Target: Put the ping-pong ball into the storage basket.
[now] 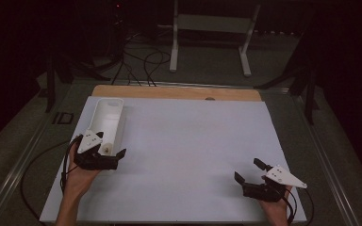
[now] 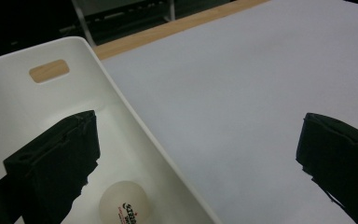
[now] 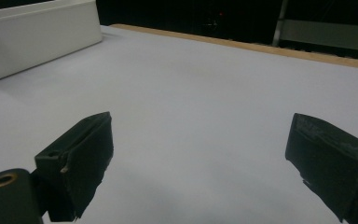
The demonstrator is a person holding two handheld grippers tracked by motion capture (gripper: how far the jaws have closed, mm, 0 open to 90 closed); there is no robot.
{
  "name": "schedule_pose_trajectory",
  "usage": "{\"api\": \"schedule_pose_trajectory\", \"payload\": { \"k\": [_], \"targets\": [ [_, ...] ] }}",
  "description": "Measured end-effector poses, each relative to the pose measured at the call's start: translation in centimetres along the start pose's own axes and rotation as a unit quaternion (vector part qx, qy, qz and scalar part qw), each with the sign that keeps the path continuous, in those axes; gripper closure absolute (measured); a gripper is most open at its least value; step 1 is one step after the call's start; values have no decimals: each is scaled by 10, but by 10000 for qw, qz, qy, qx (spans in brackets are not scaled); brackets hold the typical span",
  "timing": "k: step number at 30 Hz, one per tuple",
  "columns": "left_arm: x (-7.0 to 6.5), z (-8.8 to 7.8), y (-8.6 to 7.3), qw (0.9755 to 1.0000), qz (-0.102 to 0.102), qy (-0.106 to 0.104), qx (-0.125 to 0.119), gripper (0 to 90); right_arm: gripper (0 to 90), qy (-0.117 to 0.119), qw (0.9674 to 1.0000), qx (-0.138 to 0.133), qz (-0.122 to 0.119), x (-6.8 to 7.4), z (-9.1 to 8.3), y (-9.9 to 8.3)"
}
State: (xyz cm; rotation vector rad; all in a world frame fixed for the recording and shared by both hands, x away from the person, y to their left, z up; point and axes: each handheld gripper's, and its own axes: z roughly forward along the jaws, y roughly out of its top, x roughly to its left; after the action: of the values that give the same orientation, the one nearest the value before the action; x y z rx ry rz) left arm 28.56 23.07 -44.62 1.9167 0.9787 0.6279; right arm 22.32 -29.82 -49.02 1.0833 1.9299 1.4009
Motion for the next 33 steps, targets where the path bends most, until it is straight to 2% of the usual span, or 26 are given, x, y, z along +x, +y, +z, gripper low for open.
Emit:
{"api": "schedule_pose_trajectory", "payload": {
  "k": [9,11,16,24,33],
  "targets": [
    [-4,-5,-15,9994,-13,-27,-345,1,71,77,9999,-48,45,2,0,1],
    [-6,-6,-20,9990,-68,-89,-441,1,71,85,9999,-59,38,2,0,2],
    [-9,-9,-30,9977,-101,-25,-664,1,71,93,9999,-73,-2,3,1,2],
    [-8,-16,-38,9960,-183,14,-872,1,71,145,9998,-103,-67,3,4,4],
    [-11,-20,-47,9957,-169,-8,-909,2,71,184,9996,-153,-114,4,8,6]
  ]
}}
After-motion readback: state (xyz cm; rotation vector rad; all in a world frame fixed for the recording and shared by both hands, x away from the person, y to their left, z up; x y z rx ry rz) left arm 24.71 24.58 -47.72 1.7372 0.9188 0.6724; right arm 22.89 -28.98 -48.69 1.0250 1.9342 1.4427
